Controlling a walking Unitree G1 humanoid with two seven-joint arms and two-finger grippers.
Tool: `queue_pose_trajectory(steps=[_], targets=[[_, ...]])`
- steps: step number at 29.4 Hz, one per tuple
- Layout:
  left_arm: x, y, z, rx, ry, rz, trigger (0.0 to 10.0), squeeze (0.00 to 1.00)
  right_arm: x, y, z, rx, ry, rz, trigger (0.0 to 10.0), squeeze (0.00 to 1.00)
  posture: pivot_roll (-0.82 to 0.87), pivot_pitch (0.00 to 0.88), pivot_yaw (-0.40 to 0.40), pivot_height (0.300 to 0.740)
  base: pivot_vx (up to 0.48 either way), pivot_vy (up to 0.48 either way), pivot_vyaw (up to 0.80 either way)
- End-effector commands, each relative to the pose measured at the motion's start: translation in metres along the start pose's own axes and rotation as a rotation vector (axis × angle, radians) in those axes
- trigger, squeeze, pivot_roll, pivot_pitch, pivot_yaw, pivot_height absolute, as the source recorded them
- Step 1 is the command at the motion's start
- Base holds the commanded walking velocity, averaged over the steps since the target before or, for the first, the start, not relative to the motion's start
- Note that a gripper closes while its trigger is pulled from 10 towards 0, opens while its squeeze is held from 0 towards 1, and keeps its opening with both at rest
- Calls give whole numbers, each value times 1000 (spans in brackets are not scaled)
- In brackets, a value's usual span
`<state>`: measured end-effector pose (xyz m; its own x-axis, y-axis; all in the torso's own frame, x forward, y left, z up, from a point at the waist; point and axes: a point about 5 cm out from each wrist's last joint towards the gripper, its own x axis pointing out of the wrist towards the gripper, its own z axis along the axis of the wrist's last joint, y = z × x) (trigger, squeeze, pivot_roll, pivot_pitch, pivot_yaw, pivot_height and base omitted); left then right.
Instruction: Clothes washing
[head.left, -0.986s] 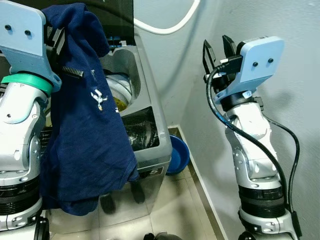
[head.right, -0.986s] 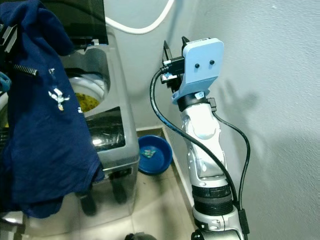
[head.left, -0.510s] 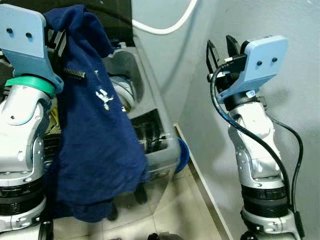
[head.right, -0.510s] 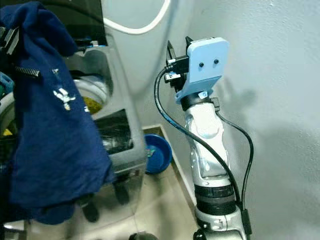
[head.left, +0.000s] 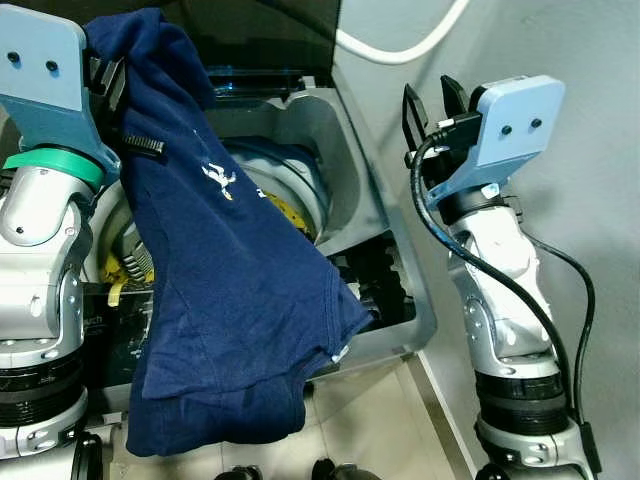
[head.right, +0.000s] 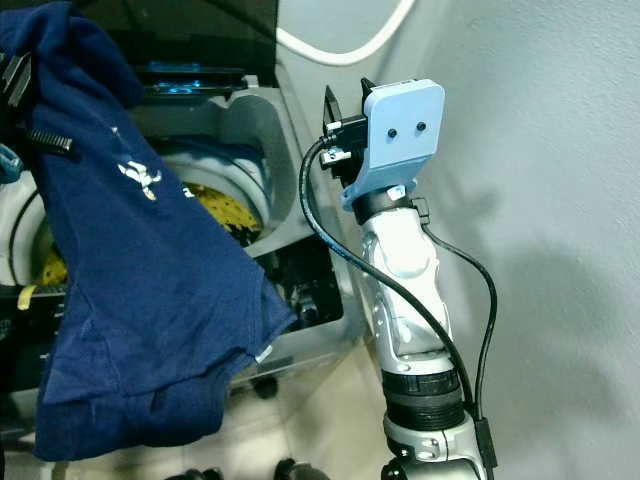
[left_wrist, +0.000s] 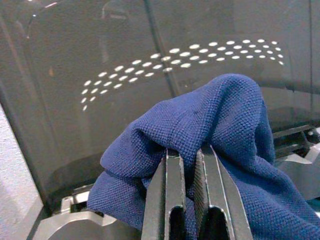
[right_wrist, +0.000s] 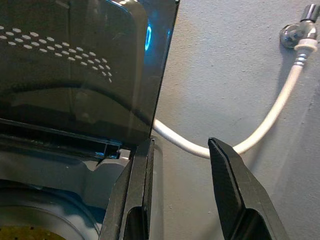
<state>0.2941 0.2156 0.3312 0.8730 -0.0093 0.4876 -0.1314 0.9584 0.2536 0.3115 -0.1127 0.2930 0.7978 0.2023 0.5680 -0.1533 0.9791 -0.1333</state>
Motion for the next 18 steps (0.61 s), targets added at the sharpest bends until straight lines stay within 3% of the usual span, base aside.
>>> queue_pose_trajectory(steps=[1,6,7,8,9,10,11,12,13,16,18], targets=[[1,-1,2,13,-11,-4,10000,0,-2,-4,-4,-4,16,-10,10000,0,81,94,-20,740,0,0,0],[2,0,3,42,-23,-9,10000,0,-2,-4,-4,-4,16,-11,10000,0,81,94,-20,740,0,0,0],[4,1,6,96,-51,-14,10000,0,-2,-4,-4,-4,15,-10,10000,0,80,94,-20,740,0,0,0],[8,4,14,214,-119,-5,10000,0,-2,-4,-3,-4,14,-11,10000,0,81,96,-22,740,0,0,0],[8,4,14,214,-119,-5,10000,0,-2,-4,-3,-4,14,-11,10000,0,81,96,-22,740,0,0,0],[10,5,19,298,-167,-3,10000,0,-2,-4,-3,-4,13,-11,10000,0,81,96,-22,740,0,0,0],[10,5,19,298,-167,-3,10000,0,-2,-4,-3,-4,13,-11,10000,0,81,96,-22,740,0,0,0],[15,7,28,374,-231,15,10000,0,-2,-4,-3,-3,12,-11,10000,0,81,97,-22,740,0,0,0],[15,7,28,374,-231,15,10000,0,-2,-4,-3,-3,12,-11,10000,0,81,97,-22,740,0,0,0],[33,11,52,537,-385,66,10000,0,-1,-3,-3,-2,9,-10,10000,0,74,98,-25,740,0,0,0],[38,11,57,568,-412,64,10000,0,-1,-3,-3,-1,8,-10,10000,0,74,98,-25,740,0,0,0]])
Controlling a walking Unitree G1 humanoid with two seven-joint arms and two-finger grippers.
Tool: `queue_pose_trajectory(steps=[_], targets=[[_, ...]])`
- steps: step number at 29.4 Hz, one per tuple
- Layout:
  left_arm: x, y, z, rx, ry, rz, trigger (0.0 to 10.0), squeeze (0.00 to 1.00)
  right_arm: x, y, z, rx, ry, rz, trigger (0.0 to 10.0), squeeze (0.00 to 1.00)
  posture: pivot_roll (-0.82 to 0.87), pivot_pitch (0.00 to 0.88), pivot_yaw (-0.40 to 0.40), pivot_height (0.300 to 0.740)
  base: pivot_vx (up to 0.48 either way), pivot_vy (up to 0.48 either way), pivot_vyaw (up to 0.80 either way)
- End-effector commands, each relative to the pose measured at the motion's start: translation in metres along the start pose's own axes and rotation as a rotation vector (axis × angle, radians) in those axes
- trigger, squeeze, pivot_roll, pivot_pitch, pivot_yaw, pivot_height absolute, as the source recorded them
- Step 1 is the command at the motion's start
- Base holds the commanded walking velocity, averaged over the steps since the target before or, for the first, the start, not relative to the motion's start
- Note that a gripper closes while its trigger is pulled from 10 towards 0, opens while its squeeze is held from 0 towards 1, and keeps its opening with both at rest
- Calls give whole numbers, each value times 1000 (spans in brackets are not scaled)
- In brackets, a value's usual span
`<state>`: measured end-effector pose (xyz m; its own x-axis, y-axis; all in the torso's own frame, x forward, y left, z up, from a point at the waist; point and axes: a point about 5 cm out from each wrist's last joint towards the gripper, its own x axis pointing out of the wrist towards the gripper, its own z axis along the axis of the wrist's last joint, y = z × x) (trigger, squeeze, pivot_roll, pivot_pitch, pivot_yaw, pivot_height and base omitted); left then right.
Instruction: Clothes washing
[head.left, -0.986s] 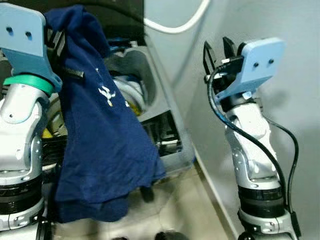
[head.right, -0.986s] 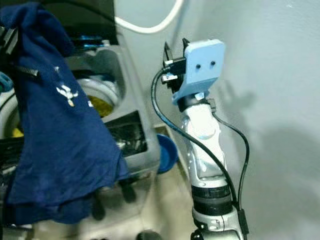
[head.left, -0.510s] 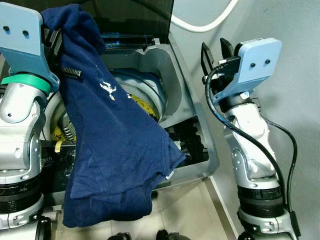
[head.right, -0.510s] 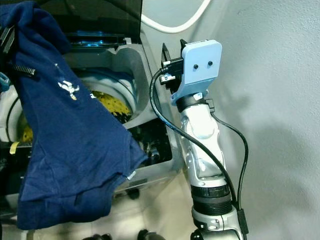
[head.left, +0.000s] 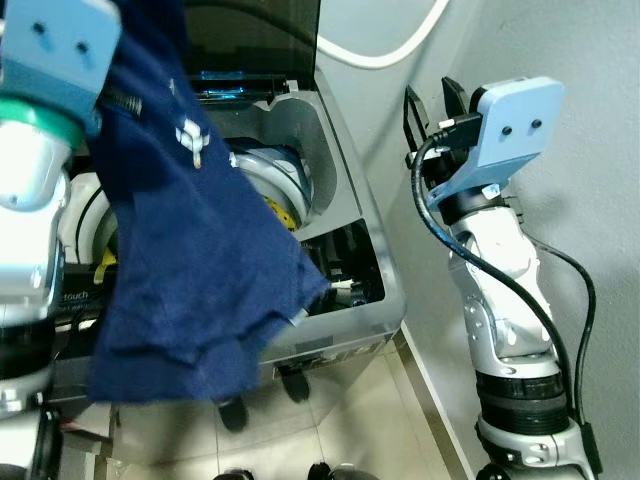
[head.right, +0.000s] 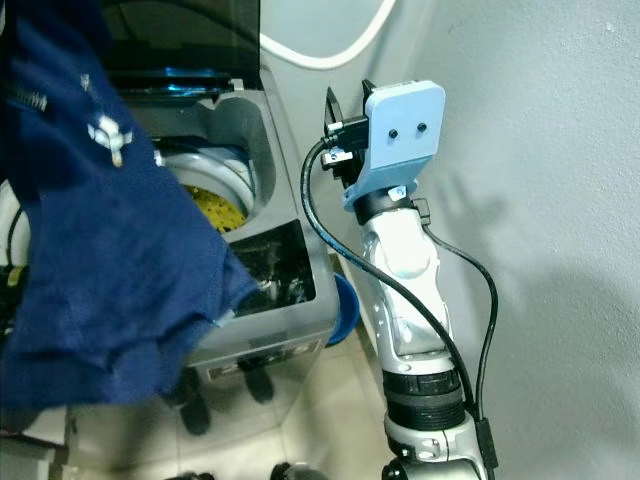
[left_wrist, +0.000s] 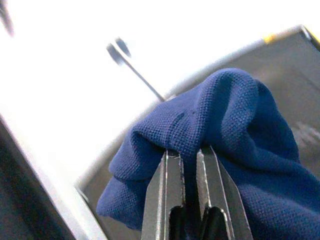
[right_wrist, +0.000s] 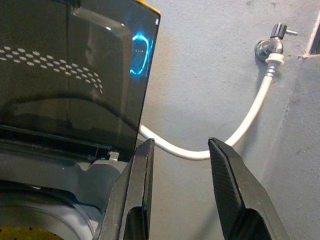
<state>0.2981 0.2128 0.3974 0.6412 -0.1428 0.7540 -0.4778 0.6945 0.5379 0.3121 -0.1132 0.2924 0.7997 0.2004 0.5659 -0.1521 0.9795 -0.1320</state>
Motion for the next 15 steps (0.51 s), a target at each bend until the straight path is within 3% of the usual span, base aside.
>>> queue_pose_trajectory(steps=[1,4,5,6,8,9,10,12,13,15], targets=[[11,1,5,62,-63,3,10000,0,-1,-3,-2,-1,4,-9,10000,0,72,99,-25,740,0,0,0],[25,4,4,12,-54,-7,10000,0,-1,-3,-1,-3,2,-9,10000,0,73,99,-26,740,0,0,0],[27,-5,-7,-137,65,-102,10000,0,-1,-3,-1,-3,2,-9,10000,0,74,100,-22,740,0,0,0],[27,-5,-7,-137,65,-102,10000,0,-1,-3,-1,-3,2,-9,10000,0,74,100,-22,740,0,0,0],[25,-20,-14,-402,157,-204,10000,0,-1,-3,-1,-2,2,-10,10000,0,71,101,-21,740,0,0,0],[25,-20,-14,-402,157,-204,10000,0,-1,-3,-1,-2,2,-10,10000,0,71,101,-21,740,0,0,0],[16,-35,-19,-448,216,-382,10000,0,-1,-3,-1,-1,2,-11,10000,0,77,102,-22,740,0,0,0],[-4,-49,-28,-476,322,-612,10000,0,-2,-2,-1,0,2,-12,10000,0,78,104,-15,740,0,0,0],[-4,-49,-28,-476,322,-612,10000,0,-2,-2,-1,0,2,-12,10000,0,78,104,-15,740,0,0,0],[-19,-50,-34,-537,402,-682,10000,0,-3,-2,-1,-1,2,-9,10000,0,78,105,-13,740,0,0,0]])
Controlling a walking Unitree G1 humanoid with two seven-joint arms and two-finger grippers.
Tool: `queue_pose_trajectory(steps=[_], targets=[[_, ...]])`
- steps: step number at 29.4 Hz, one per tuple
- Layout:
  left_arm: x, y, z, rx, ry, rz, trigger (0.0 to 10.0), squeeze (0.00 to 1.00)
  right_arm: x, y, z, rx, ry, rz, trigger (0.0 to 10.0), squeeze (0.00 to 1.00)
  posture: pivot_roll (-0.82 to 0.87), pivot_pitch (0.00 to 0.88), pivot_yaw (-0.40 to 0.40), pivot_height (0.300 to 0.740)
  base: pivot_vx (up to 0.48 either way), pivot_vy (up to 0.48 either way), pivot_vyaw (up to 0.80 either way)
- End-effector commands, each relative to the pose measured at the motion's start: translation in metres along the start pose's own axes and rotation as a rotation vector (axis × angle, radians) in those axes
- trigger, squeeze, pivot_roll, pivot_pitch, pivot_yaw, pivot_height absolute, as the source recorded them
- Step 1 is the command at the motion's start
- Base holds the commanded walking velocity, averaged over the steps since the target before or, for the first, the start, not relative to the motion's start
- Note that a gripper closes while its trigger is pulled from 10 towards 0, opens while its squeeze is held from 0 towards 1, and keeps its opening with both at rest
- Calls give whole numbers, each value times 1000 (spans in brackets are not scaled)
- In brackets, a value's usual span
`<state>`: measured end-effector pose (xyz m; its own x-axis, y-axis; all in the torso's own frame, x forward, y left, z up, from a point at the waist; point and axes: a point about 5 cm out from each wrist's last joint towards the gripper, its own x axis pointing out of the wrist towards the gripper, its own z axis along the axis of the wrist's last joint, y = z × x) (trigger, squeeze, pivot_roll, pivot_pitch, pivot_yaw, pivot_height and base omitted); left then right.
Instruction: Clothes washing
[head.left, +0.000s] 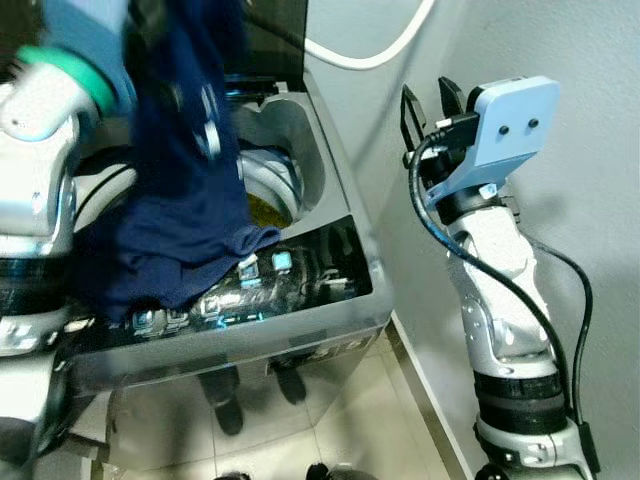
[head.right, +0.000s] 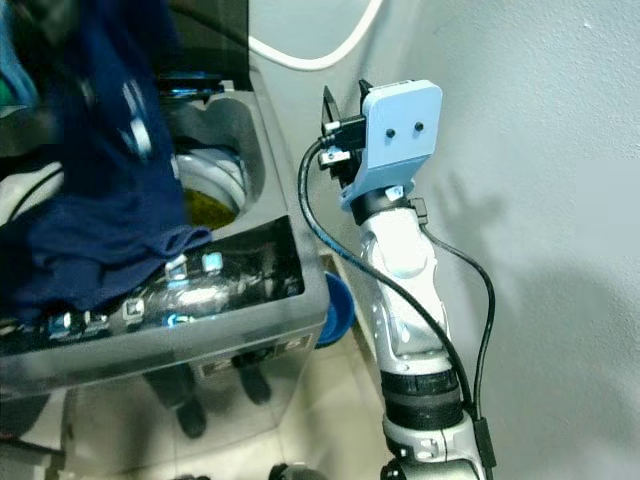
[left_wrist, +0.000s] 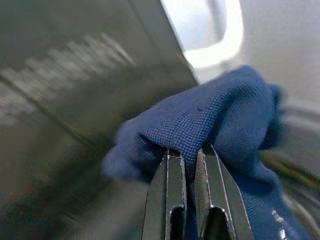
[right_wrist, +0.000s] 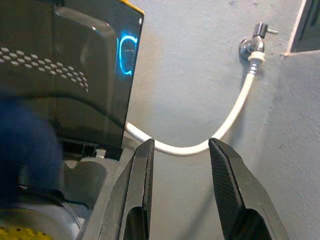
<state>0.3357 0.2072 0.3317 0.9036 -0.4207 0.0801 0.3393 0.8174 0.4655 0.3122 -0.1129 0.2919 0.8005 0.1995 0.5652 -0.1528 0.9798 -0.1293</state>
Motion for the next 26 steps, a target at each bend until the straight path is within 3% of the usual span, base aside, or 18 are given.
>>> queue_pose_trajectory(steps=[1,4,8,11,12,26], targets=[[-11,3,3,-131,8,11,10000,0,-3,-2,-1,-3,3,-6,10000,0,84,106,-11,740,0,0,0],[-23,4,-12,-352,112,61,10000,0,-3,-2,-2,-3,4,-4,10000,0,85,107,-10,740,0,0,0],[-30,2,-14,-375,129,47,10000,0,-3,-1,-2,-2,4,-2,10000,0,94,108,-15,740,0,0,0],[-37,2,-10,-333,112,38,10000,0,-2,1,-3,3,4,8,10000,0,105,103,-22,740,0,0,0],[-38,2,-8,-336,117,29,10000,1000,-1,2,-3,6,2,13,10000,0,105,96,-22,740,0,0,0],[-40,-7,-18,-405,210,83,10000,1000,-1,2,-2,2,-2,13,10000,0,90,90,-21,740,0,0,0]])
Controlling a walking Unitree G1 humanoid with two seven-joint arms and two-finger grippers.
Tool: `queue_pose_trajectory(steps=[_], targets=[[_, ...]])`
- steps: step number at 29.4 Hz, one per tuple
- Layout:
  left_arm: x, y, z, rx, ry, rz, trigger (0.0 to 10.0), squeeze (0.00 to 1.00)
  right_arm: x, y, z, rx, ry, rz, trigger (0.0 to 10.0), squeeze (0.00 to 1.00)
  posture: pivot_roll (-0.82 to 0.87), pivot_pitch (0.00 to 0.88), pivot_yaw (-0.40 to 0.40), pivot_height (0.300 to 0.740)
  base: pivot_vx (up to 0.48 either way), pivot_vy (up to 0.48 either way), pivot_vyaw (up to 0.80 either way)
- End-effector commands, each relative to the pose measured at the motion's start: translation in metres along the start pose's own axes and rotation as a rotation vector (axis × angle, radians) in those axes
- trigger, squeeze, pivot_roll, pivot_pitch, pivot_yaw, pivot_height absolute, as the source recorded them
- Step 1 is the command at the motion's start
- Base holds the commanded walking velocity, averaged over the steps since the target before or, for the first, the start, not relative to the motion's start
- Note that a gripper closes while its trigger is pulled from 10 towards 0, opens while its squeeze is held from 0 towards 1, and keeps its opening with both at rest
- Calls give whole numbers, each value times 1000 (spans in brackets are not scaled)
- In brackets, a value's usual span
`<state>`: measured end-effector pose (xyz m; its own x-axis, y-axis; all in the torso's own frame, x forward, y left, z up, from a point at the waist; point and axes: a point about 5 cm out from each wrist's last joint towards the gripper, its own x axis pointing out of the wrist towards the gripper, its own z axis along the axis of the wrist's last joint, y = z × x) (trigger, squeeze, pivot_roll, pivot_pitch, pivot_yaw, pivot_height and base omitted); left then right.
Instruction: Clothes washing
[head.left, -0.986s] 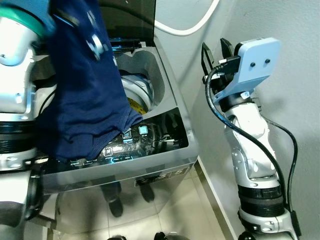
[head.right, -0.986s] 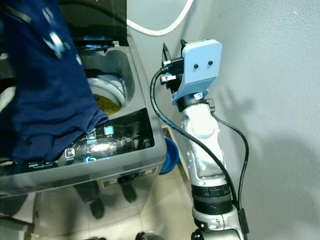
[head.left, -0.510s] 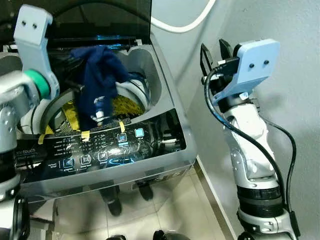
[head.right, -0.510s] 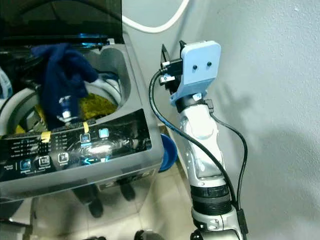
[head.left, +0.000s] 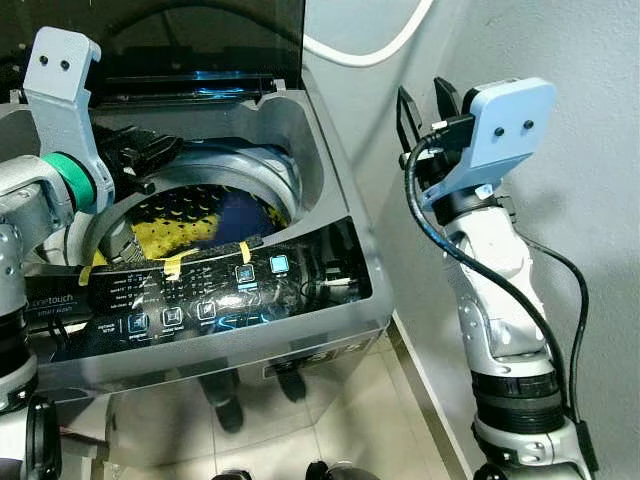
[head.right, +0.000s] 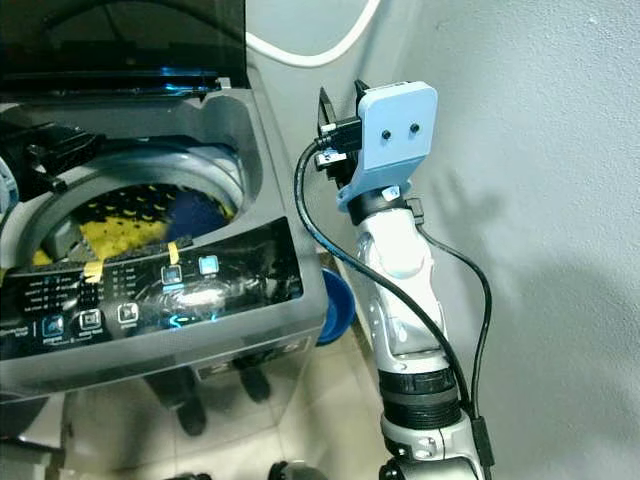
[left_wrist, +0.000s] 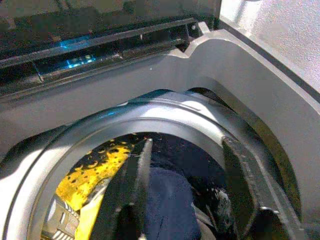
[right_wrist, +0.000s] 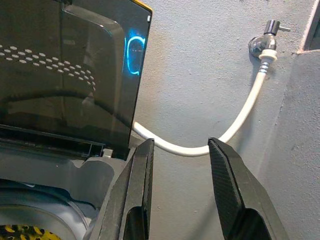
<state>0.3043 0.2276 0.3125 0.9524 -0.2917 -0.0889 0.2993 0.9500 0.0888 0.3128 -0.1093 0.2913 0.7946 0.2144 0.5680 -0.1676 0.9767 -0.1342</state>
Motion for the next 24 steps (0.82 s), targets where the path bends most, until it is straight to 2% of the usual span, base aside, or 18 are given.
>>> queue_pose_trajectory(steps=[1,4,5,7,9,10,11,12,14,15,16,18,19,20,22,24], targets=[[-2,-3,-3,-9,9,-2,10000,1000,-2,-1,-1,-2,4,-2,10000,0,90,90,-21,740,0,0,0],[-3,-7,-3,-19,-1,-8,10000,1000,-2,-2,-1,-3,4,-3,10000,0,93,92,-22,740,0,0,0],[-3,-11,-1,-21,-29,-23,10000,1000,-2,-2,-1,-2,5,-3,10000,0,96,93,-21,740,0,0,0],[-4,-23,6,-14,-147,-79,10000,1000,-2,-2,-2,0,7,-2,10000,0,95,93,-21,740,0,0,0],[-5,-26,8,-12,-177,-92,10000,1000,-2,-2,-3,0,8,-2,10000,0,95,93,-21,740,0,0,0],[-6,-34,9,52,-227,-79,10000,337,-2,-1,-3,2,9,-3,10000,0,91,92,-20,740,0,0,0],[-6,-39,9,98,-258,-67,10000,337,-2,-1,-3,3,11,-4,10000,0,91,92,-20,740,0,0,0],[-5,-46,9,201,-301,-9,10000,0,-2,-1,-4,4,14,-5,10000,0,94,93,-23,740,0,0,0],[-5,-46,9,201,-301,-9,10000,0,-2,-1,-4,4,14,-5,10000,0,94,93,-23,740,0,0,0],[-4,-55,9,324,-352,38,10000,0,-2,-1,-5,6,17,-6,10000,0,95,95,-27,740,0,0,0],[-4,-68,9,428,-395,28,10000,0,-2,-1,-6,6,19,-6,10000,0,93,96,-29,740,0,0,0],[-6,-93,4,589,-440,-83,10000,0,-2,-1,-6,6,21,-5,10000,0,90,95,-30,740,0,0,0],[-8,-102,1,629,-439,-143,10000,0,-2,-1,-6,5,21,-4,10000,0,88,94,-28,740,0,0,0],[-8,-102,1,629,-439,-143,10000,0,-2,-1,-6,5,21,-4,10000,0,88,94,-28,740,0,0,0],[-10,-112,-4,696,-442,-207,10000,0,-2,-1,-6,4,21,-5,10000,0,86,94,-28,740,0,0,0],[-10,-114,-6,720,-454,-219,10000,0,-2,-1,-6,3,21,-6,10000,0,86,94,-28,740,0,0,0]])
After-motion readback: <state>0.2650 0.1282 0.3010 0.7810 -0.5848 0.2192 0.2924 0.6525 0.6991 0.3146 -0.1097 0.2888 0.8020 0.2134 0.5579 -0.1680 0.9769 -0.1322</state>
